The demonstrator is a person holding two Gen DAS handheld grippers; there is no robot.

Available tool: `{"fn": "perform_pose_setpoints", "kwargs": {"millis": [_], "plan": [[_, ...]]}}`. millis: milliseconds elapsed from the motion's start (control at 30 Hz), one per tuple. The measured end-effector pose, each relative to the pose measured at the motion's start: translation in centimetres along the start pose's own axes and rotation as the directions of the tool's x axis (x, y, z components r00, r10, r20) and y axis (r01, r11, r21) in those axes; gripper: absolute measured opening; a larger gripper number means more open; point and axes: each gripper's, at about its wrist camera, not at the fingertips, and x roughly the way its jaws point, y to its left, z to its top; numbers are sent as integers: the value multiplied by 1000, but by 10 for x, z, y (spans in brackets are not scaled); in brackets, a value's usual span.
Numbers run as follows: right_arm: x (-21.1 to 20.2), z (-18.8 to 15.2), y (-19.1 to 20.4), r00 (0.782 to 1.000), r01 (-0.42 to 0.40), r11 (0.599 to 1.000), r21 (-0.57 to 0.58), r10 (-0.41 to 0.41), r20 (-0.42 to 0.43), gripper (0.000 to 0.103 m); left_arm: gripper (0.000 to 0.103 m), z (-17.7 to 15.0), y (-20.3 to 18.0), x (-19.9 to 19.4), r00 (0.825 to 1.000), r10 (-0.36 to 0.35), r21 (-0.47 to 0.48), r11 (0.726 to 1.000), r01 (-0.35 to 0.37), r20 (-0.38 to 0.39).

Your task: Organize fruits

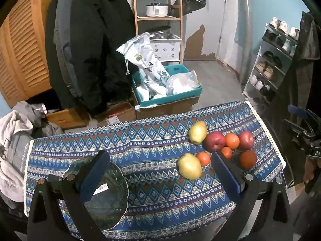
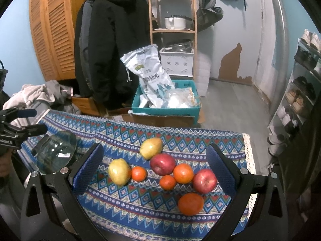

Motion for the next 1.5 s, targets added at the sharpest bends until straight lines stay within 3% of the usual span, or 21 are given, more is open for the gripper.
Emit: {"fn": "perform_pose_setpoints", "kwargs": {"millis": [533, 867, 1067, 1500], "plan": [[7, -10, -20, 999, 26, 999, 27, -25, -36, 100, 102, 0, -13, 20, 999, -29, 21, 999, 30, -42], [30, -25, -48, 990, 67, 995, 72, -58, -126, 100, 102, -7, -36, 56, 992, -33, 82, 996, 44, -122], [58, -45, -65, 972, 101, 990, 100, -77, -223, 100, 102, -16, -46, 89, 976, -43, 89, 994, 63, -212], [118, -92, -84, 902, 127, 986, 106, -70, -425, 100, 102, -36, -71, 161, 938, -32, 112, 991, 75, -345]]}}
